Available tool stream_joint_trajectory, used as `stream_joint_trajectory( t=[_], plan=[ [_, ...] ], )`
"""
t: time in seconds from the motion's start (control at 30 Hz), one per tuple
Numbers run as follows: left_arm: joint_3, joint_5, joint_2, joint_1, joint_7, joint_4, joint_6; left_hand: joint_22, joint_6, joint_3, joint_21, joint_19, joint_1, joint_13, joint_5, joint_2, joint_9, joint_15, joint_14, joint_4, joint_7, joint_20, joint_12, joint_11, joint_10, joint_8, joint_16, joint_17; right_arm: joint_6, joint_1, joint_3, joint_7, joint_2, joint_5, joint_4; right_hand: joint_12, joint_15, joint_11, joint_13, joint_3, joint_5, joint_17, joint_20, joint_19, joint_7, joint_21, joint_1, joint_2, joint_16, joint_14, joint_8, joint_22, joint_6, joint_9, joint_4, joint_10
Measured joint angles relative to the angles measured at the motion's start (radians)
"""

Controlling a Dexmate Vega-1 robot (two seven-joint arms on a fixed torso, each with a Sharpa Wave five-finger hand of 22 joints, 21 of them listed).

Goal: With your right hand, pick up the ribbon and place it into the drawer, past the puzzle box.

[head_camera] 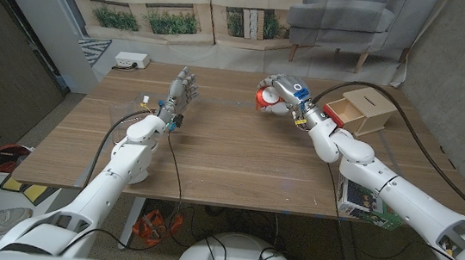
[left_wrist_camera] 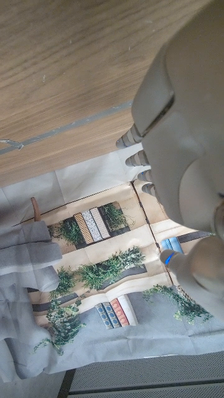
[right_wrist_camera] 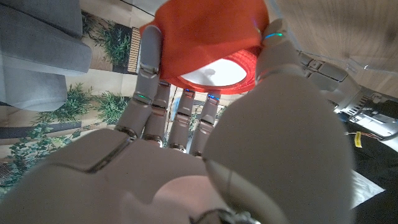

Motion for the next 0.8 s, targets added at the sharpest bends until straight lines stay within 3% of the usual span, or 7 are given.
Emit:
stream_joint_trajectory(
  t=[0.8],
  plan=[
    [0.003, -0.002, 0.014, 0.022, 0.016, -0.043, 0.011, 0.000, 0.000, -0.004, -0.004, 0.000, 0.000, 0.000, 0.000, 0.000, 0.000, 0.000, 0.000, 0.004, 0.000, 0.000, 0.000, 0.000, 0.000, 0.000, 0.000, 0.000, -0.048, 0.000, 0.017, -0.007, -0.012, 0.003, -0.010, 0.000, 0.000, 0.000, 0.005, 0.000, 0.005, 0.017, 0.007, -0.007, 0.000, 0.024, 0.004, -0.004, -0.010, 0.000, -0.001, -0.014, 0.007, 0.004, 0.000, 0.000]
  ],
)
